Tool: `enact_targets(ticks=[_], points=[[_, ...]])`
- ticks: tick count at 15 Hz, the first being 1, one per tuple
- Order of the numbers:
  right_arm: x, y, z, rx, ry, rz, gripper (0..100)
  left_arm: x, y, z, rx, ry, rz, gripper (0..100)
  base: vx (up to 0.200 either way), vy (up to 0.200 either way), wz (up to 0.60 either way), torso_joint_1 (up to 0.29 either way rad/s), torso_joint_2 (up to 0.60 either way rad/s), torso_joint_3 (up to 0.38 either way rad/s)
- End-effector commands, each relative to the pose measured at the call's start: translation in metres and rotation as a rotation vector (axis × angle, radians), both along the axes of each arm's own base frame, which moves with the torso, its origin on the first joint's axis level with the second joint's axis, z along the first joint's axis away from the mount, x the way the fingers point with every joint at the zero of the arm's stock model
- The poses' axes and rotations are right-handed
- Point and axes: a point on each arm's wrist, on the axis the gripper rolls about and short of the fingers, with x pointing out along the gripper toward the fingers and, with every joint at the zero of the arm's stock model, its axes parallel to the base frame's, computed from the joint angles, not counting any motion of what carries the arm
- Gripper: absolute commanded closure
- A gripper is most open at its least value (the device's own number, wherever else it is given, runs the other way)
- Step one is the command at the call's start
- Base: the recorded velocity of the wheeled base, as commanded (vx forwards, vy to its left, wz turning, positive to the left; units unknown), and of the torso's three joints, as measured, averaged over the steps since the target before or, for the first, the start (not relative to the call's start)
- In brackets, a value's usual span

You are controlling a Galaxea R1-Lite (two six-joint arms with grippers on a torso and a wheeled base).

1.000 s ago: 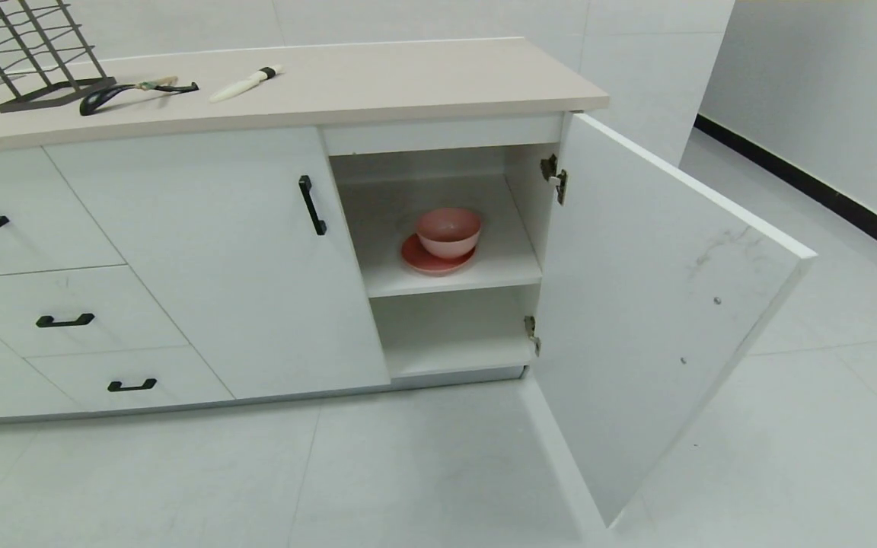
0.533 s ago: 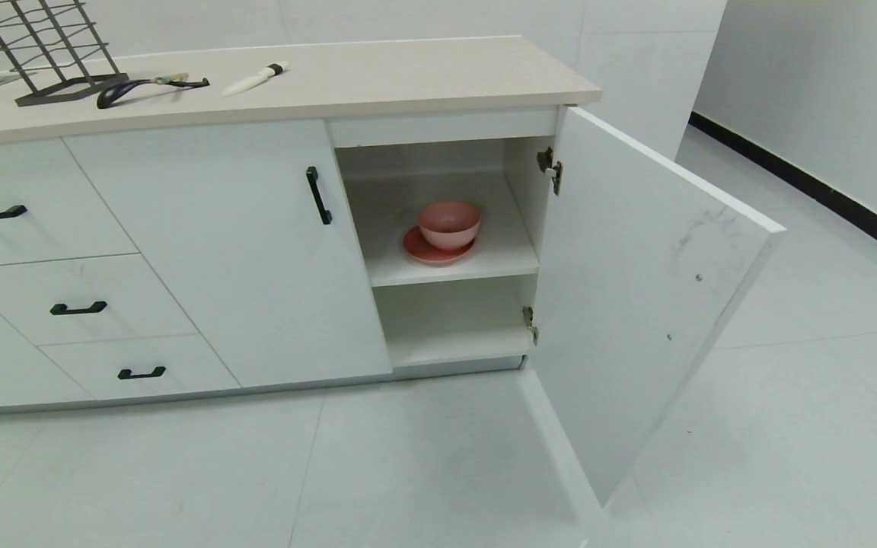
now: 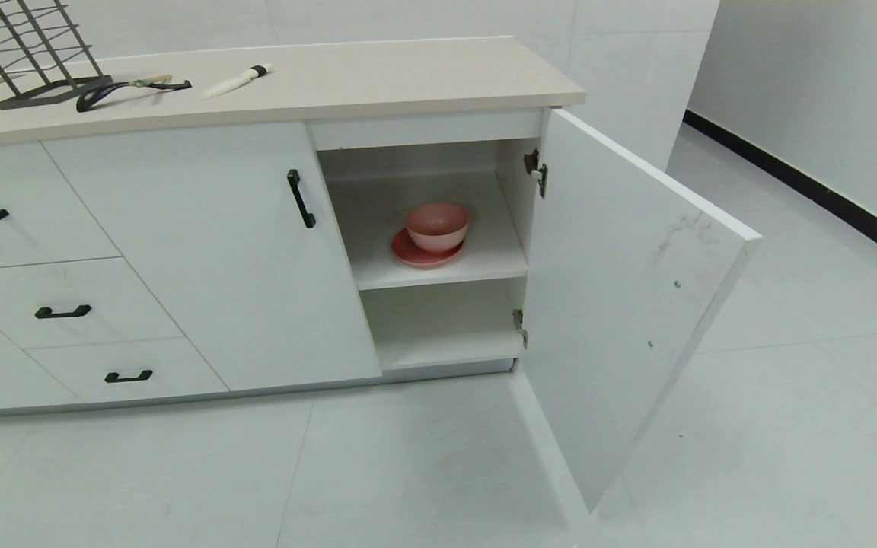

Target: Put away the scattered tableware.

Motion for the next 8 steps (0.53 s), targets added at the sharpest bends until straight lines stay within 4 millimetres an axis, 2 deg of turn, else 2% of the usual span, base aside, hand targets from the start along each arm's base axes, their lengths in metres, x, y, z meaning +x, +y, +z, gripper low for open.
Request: enact_targets(ticks=[1, 3, 5, 7, 8], points=[[0.000, 0.000, 0.002, 0.004, -0.020, -0.005, 100, 0.000, 0.000, 0.000, 0.000, 0.000, 0.001, 0, 0.000, 0.000, 0.00, 0.000, 0.00, 0.000], [-0.002, 0.000, 0.024, -0.025, -0.214, -0.002, 100, 0.000, 0.000, 0.000, -0.003, 0.000, 0.001, 0, 0.000, 0.000, 0.00, 0.000, 0.00, 0.000], [0.007, 0.001, 0.044, -0.035, -0.135, 0.059, 100, 0.000, 0.000, 0.000, -0.003, 0.000, -0.002, 0, 0.000, 0.000, 0.00, 0.000, 0.00, 0.000], [0.034, 0.002, 0.096, -0.041, -0.089, 0.096, 100, 0.000, 0.000, 0.000, -0.001, 0.000, -0.001, 0, 0.000, 0.000, 0.00, 0.000, 0.00, 0.000], [0.041, 0.002, 0.104, -0.044, -0.095, 0.102, 100, 0.000, 0.000, 0.000, -0.003, 0.000, -0.001, 0, 0.000, 0.000, 0.00, 0.000, 0.00, 0.000]])
